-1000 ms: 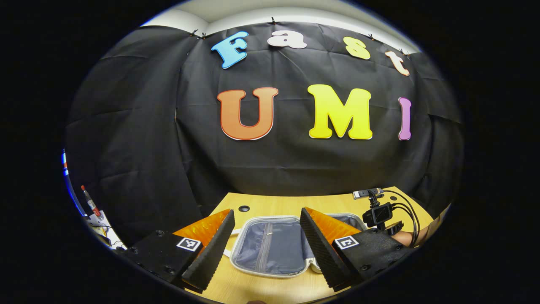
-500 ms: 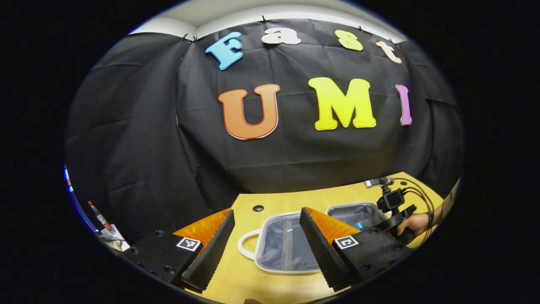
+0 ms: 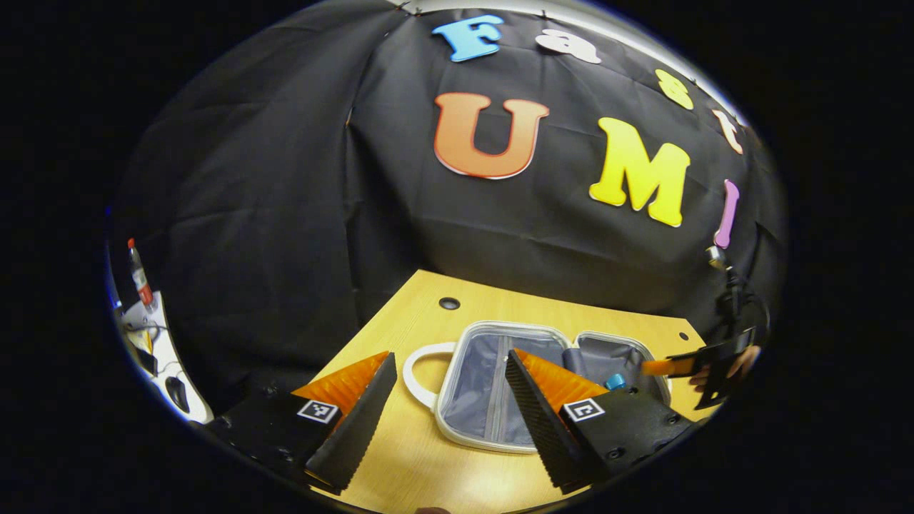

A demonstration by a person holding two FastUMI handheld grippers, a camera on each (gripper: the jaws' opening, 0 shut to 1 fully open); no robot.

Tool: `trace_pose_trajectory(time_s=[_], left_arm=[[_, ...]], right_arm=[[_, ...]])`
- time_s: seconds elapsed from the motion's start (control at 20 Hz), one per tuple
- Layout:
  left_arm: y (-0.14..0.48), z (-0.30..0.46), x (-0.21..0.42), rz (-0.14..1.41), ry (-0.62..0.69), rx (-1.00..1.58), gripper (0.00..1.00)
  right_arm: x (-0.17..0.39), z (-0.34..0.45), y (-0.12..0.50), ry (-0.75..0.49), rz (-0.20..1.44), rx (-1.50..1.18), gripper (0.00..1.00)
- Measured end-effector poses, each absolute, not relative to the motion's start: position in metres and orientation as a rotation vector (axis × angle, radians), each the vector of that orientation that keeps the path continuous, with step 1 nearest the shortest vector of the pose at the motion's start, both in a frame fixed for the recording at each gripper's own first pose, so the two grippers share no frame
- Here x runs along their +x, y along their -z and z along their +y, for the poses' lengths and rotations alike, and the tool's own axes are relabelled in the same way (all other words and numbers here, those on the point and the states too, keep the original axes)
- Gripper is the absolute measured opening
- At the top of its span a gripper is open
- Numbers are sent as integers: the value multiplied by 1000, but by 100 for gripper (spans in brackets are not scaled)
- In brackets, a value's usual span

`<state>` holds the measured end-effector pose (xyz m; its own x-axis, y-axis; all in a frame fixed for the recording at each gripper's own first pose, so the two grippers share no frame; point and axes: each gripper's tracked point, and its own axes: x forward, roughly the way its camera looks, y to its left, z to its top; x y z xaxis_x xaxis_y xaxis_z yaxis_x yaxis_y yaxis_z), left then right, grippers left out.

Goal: First open the suitcase, pack the skin care products into it, and then close the suitcase.

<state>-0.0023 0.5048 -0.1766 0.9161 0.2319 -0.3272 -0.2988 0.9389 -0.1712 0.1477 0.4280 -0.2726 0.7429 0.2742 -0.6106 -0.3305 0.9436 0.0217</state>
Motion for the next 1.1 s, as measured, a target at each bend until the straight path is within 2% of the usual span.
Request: trace_pose_trajectory(time_s=[0.05, 0.1, 0.2, 0.35, 0.45, 0.5, 0.65, 0.7, 0.75, 0.8, 0.85, 0.9, 1.0, 1.05, 1.1], left_arm=[[188, 510, 4, 321, -268, -252, 98], [204, 520, 7, 336, -274, -291, 98], [232, 533, 16, 376, -273, -394, 98], [266, 550, 30, 422, -268, -546, 98], [278, 551, 42, 442, -228, -688, 98], [284, 549, 48, 449, -212, -765, 97], [318, 551, 60, 526, -224, -829, 96], [328, 554, 63, 537, -228, -853, 84], [328, 554, 64, 544, -218, -905, 85], [321, 554, 68, 500, -203, -972, 96], [323, 554, 76, 475, -200, -1042, 100], [322, 558, 79, 453, -203, -1103, 88], [319, 558, 86, 423, -186, -1171, 77], [320, 555, 87, 422, -174, -1192, 64], [318, 551, 85, 423, -157, -1210, 59]], right_arm=[[140, 423, 252, -346, 619, -99, 81], [133, 419, 231, -362, 581, -98, 78], [118, 406, 192, -381, 507, -92, 81], [89, 380, 146, -378, 430, -101, 77], [67, 369, 124, -384, 388, -88, 81], [57, 360, 116, -379, 376, -90, 78], [33, 344, 93, -366, 351, -46, 81], [27, 338, 83, -361, 334, -38, 81], [23, 330, 75, -352, 312, -42, 81], [21, 323, 66, -339, 286, -42, 81], [17, 319, 60, -329, 267, -28, 81], [14, 314, 56, -319, 255, -5, 78], [10, 306, 53, -300, 246, 39, 81], [11, 297, 54, -278, 245, 48, 81], [12, 290, 53, -262, 242, 53, 77]])
